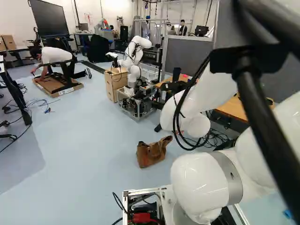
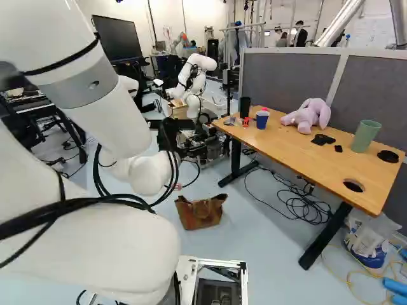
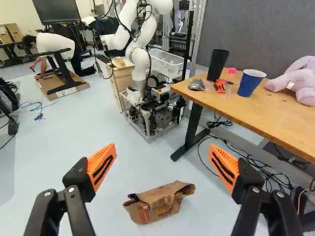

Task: Pick up the bag on the ground and place it on the table

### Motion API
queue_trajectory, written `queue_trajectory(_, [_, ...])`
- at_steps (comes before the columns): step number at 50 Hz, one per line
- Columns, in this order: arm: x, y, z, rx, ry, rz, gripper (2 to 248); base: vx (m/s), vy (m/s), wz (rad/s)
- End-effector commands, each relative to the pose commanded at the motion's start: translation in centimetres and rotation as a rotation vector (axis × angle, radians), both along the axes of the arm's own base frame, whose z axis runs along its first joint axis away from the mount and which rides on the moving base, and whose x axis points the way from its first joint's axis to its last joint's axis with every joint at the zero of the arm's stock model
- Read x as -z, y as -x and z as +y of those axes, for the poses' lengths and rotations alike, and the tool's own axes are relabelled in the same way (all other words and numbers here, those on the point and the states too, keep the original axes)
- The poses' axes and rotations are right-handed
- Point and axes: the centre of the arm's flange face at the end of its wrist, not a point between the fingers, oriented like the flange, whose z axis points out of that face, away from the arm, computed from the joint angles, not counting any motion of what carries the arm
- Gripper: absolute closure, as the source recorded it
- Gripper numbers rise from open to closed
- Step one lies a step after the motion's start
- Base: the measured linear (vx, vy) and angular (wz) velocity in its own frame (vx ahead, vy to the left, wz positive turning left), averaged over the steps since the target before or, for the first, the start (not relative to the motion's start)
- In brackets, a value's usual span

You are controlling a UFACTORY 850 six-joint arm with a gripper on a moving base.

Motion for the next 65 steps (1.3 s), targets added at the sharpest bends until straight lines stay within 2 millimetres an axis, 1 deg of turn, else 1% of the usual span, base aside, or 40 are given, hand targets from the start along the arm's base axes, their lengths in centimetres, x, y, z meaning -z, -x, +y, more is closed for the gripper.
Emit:
queue_trajectory(7, [0.0, 0.0, 0.0, 0.0, 0.0, 0.0, 3, 0.115, 0.007, 0.006])
queue_trajectory(8, [-0.1, -0.4, 0.0, -0.001, 0.0, 0.002, 3, 0.103, 0.004, 0.005])
queue_trajectory(29, [-0.3, -2.1, 0.1, -0.005, 0.0, 0.009, 3, 0.012, 0.001, 0.001])
queue_trajectory(45, [-0.4, -5.1, 0.3, -0.008, 0.0, 0.036, 3, 0.0, 0.0, 0.0])
queue_trajectory(65, [-0.1, -9.0, 0.4, 0.0, -0.005, 0.101, 3, 0.0, 0.0, 0.0])
